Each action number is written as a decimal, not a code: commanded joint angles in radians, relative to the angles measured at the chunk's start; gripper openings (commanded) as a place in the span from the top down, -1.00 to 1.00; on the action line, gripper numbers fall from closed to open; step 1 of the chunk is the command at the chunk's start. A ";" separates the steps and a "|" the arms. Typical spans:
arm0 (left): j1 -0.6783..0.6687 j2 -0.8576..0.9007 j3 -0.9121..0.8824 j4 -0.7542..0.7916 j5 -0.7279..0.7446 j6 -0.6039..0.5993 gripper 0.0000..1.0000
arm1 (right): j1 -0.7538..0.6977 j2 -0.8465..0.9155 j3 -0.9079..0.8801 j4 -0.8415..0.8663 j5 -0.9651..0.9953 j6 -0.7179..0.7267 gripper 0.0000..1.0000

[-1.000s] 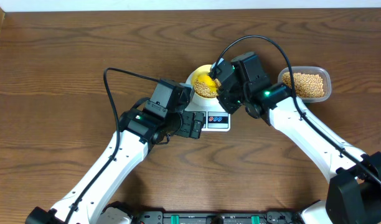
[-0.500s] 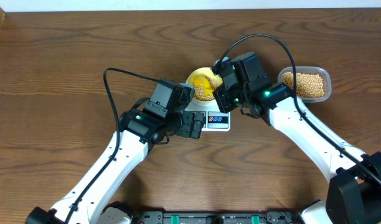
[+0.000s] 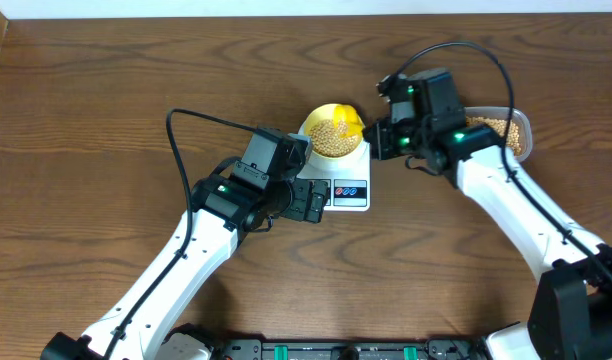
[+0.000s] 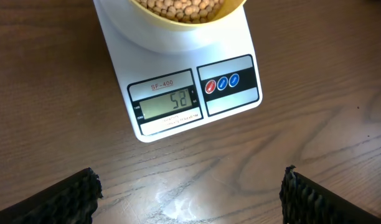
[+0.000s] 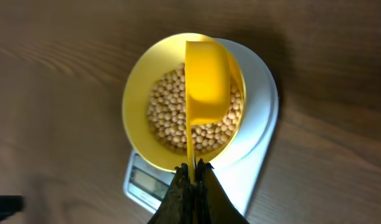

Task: Scoop item into bowl and weigh 50g on scale
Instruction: 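Carry the yellow scoop right to the clear chickpea tub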

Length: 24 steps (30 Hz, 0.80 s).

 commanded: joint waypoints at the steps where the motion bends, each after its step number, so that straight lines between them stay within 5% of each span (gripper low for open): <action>1: 0.001 -0.013 -0.008 0.001 0.011 0.005 -0.89 | -0.035 0.010 -0.004 0.010 -0.167 0.051 0.98; 14: 0.001 -0.013 -0.008 0.001 0.011 0.005 -0.89 | -0.065 -0.014 -0.004 0.124 -0.254 0.067 0.98; 24: 0.001 -0.013 -0.008 0.000 0.011 0.005 -0.88 | -0.233 -0.121 -0.004 0.096 -0.256 0.176 0.98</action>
